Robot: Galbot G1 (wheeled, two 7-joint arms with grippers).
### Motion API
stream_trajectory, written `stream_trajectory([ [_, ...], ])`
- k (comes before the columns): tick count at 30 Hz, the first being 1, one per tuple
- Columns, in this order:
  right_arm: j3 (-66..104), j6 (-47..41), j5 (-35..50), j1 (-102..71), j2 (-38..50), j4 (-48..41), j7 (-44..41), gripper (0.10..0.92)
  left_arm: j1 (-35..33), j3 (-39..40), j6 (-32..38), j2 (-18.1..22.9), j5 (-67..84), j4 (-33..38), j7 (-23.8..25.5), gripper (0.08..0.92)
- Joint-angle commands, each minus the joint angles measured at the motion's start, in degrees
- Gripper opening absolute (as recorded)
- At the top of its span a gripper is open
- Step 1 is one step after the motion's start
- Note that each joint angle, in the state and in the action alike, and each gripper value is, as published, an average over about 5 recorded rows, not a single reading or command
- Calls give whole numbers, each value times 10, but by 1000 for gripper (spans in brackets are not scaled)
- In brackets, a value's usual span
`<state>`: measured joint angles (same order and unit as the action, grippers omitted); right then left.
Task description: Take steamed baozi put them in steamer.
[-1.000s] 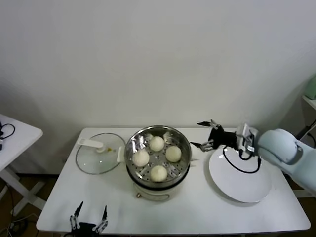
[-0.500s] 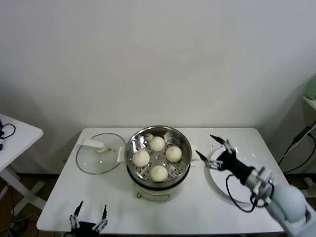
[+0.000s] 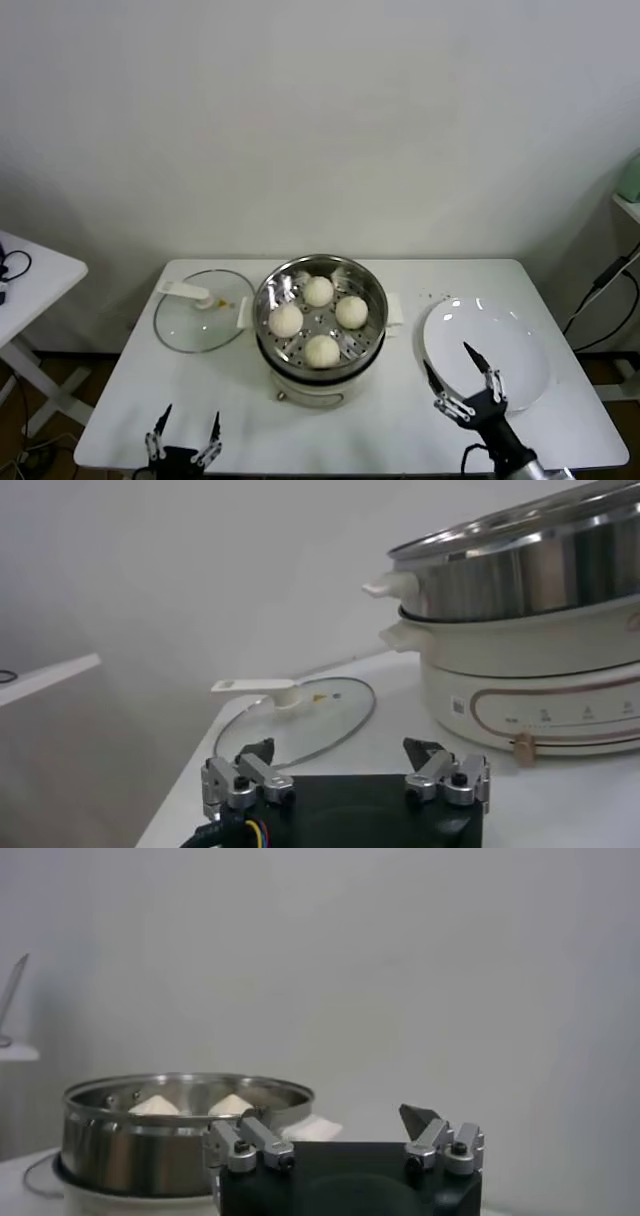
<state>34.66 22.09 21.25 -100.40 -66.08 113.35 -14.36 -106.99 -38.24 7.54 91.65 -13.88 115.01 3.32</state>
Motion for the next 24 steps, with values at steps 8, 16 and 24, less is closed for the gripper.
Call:
stream_trajectory([
  [8, 9, 101, -20, -62, -101, -16, 17, 823, -3, 3, 1, 2, -2, 6, 0, 823],
  [16, 4, 102, -21, -62, -101, -18, 18, 823, -5, 6, 3, 3, -5, 5, -1, 823],
  [24, 0, 103, -22, -64, -101, -17, 17, 823, -4, 4, 1, 2, -4, 5, 0, 823],
])
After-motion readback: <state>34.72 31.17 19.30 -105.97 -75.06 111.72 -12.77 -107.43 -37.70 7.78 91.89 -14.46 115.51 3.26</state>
